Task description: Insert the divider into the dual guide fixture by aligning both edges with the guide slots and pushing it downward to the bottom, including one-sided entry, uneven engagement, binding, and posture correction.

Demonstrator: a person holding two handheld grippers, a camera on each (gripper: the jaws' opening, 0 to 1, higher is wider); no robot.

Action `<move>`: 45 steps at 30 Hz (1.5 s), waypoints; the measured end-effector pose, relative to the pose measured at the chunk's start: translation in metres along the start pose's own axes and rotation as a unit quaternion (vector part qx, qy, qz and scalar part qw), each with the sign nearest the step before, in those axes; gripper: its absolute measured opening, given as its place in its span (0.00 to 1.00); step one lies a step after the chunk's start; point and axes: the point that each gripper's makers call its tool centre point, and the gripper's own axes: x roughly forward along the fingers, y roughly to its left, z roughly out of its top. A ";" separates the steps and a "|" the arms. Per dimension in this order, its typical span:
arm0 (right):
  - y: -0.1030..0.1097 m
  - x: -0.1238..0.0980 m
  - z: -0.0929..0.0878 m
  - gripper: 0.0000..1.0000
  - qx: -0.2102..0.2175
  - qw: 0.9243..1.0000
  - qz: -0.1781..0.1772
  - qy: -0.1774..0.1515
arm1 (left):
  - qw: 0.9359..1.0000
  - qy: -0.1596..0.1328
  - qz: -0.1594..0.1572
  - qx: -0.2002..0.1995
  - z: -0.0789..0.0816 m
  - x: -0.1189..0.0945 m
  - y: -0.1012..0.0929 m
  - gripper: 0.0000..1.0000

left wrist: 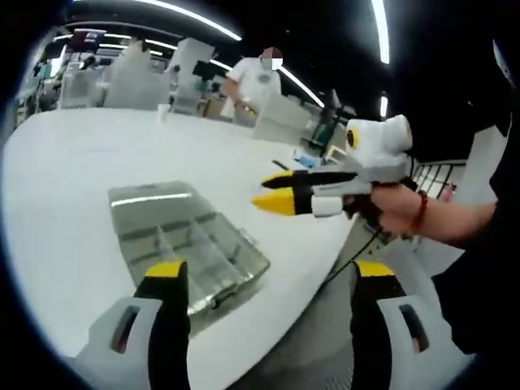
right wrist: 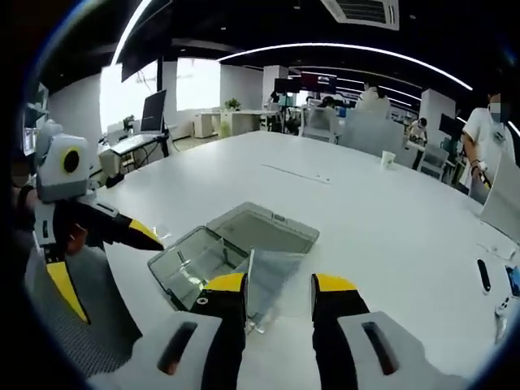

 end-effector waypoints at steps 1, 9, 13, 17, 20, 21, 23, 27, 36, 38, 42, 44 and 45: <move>0.001 0.000 0.001 0.27 -0.003 1.000 0.000 0.000 | 1.000 -0.018 0.001 0.001 0.008 -0.002 -0.001 0.79; 0.013 -0.008 0.003 0.27 -0.005 1.000 0.013 -0.004 | 1.000 -0.023 0.014 -0.008 0.010 -0.003 0.007 0.78; 0.015 -0.013 0.005 0.27 -0.006 1.000 0.013 -0.006 | 0.999 -0.030 0.009 -0.018 0.012 -0.002 0.004 0.78; 0.019 -0.014 0.006 0.27 -0.010 1.000 0.018 -0.005 | 0.999 -0.032 0.008 -0.023 0.012 -0.001 0.004 0.78; 0.019 -0.015 0.009 0.27 -0.014 1.000 0.018 -0.007 | 0.999 -0.039 0.007 -0.032 0.016 -0.001 0.005 0.78; 0.019 -0.014 0.009 0.27 -0.013 1.000 0.018 -0.007 | 0.999 -0.040 0.008 -0.032 0.016 -0.001 0.005 0.77; 0.019 -0.015 0.011 0.27 -0.018 1.000 0.016 -0.010 | 0.998 -0.045 0.010 -0.033 0.017 -0.001 0.007 0.77; 0.030 -0.015 0.009 0.00 0.013 0.999 0.047 -0.002 | 0.996 -0.069 0.006 -0.062 0.022 -0.001 0.008 0.76; 0.031 -0.006 -0.002 0.00 -0.004 0.998 0.058 0.005 | 0.993 -0.084 0.022 -0.082 0.024 -0.002 0.017 0.75; 0.026 -0.008 -0.015 0.00 -0.047 0.997 0.041 0.036 | 0.994 -0.081 0.032 -0.069 0.023 -0.006 0.022 0.75; 0.031 -0.011 -0.019 0.00 -0.006 0.998 0.060 0.036 | 0.992 -0.089 0.039 -0.084 0.022 -0.013 0.029 0.74; 0.034 -0.013 -0.023 0.00 -0.023 0.997 0.058 0.039 | 0.992 -0.088 0.042 -0.083 0.019 -0.014 0.029 0.74; 0.036 -0.014 -0.025 0.00 -0.028 0.997 0.062 0.043 | 0.992 -0.083 0.043 -0.083 0.017 -0.015 0.029 0.74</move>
